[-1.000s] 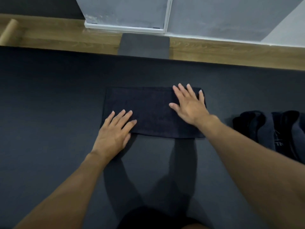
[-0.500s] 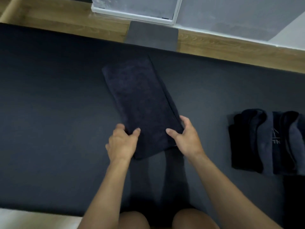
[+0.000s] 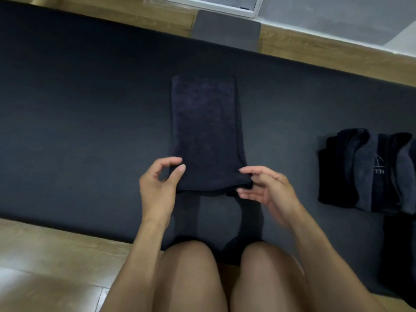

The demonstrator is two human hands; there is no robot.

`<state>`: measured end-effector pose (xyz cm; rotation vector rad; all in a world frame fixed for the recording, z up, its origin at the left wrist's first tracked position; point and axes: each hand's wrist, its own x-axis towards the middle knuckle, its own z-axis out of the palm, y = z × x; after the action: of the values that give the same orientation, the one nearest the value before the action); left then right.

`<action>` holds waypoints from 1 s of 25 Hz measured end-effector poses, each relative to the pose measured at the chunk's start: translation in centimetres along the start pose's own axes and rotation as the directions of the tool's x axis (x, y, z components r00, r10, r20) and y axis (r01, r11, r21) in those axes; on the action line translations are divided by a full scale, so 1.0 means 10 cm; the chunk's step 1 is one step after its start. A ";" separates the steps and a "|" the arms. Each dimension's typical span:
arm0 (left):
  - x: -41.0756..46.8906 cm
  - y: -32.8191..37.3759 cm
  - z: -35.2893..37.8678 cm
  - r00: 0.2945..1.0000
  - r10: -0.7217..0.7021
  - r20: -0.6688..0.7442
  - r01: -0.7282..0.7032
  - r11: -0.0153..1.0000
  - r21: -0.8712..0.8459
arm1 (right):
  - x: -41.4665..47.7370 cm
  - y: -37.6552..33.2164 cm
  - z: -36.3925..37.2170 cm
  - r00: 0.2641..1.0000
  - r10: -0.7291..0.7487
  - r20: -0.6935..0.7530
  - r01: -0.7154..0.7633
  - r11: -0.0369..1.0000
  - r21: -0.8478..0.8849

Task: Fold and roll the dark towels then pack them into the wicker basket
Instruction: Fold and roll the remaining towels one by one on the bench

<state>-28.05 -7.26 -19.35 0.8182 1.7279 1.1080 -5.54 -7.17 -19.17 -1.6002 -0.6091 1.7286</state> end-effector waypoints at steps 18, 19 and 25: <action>0.42 -0.26 -0.05 0.948 -0.306 0.081 0.272 0.918 0.290 | 0.27 0.22 0.24 0.777 -0.610 0.153 0.352 0.221 -0.910; 0.45 -0.26 -0.04 0.945 -0.320 0.074 0.284 0.910 0.301 | 0.26 0.28 0.25 0.686 -0.640 0.347 0.488 0.050 -0.871; 0.49 -0.19 0.01 0.899 -0.438 -0.031 0.434 0.878 0.203 | 0.34 0.55 0.18 0.631 -0.515 0.580 0.604 -0.143 -0.784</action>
<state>-29.92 -3.69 -22.72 0.5139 1.9136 0.6229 -8.26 -7.95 -25.23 -1.4480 -2.4709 0.4754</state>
